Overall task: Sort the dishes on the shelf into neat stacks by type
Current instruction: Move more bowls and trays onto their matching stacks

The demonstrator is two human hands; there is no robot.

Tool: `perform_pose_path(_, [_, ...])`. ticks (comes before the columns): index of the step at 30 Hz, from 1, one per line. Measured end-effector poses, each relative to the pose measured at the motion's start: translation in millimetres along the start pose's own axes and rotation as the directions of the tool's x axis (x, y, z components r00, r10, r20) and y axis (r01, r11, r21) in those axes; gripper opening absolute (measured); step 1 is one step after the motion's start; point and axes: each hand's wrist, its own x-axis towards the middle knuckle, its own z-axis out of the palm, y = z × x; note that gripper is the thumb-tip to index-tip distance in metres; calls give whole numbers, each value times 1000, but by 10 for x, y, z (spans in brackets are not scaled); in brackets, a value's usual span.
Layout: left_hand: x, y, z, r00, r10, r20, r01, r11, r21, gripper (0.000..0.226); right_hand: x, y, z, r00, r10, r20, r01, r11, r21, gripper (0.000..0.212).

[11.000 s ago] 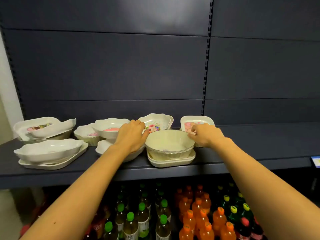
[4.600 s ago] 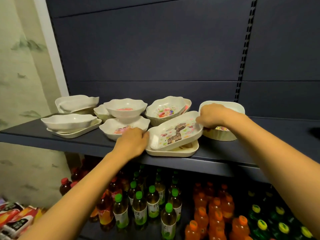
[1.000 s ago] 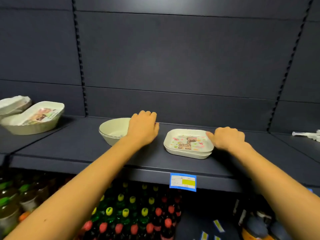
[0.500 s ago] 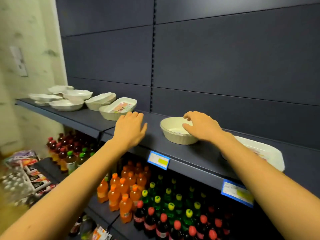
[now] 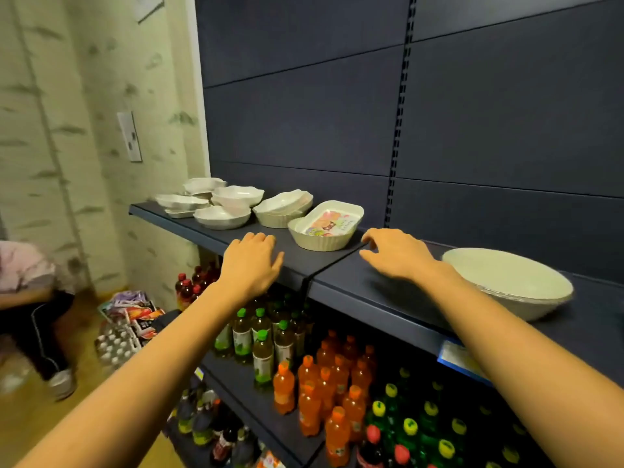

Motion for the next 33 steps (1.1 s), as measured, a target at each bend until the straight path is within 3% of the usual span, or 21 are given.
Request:
perform_pose_path(12, [572,-1051,359,996,86,18,-85,995,-45,42,923,-512,320,956,291,-29,-289,956,56,39])
perform_pose_path(17, [893,-1102,535,992,127,15,-126,988,-87,41,1211,-415,345,910,414,-31,-414,910,30,36])
perform_pose_path(19, [1061,-1101,622,990,142,0,-141,982,-127,39,1349,-357,349,886,463,-29,-462,886,41,24])
perform_pose_path(29, [1962,-909,1028,969,247,15,-233,932,-277,39,1979,-99,562,773,624,113,-633,769,84,29])
perform_pose_path(33, [2166,-811,1092,958,284,33,-257,907,-333,44,2065,-101,620,745,666,-34,-666,746,-2,25])
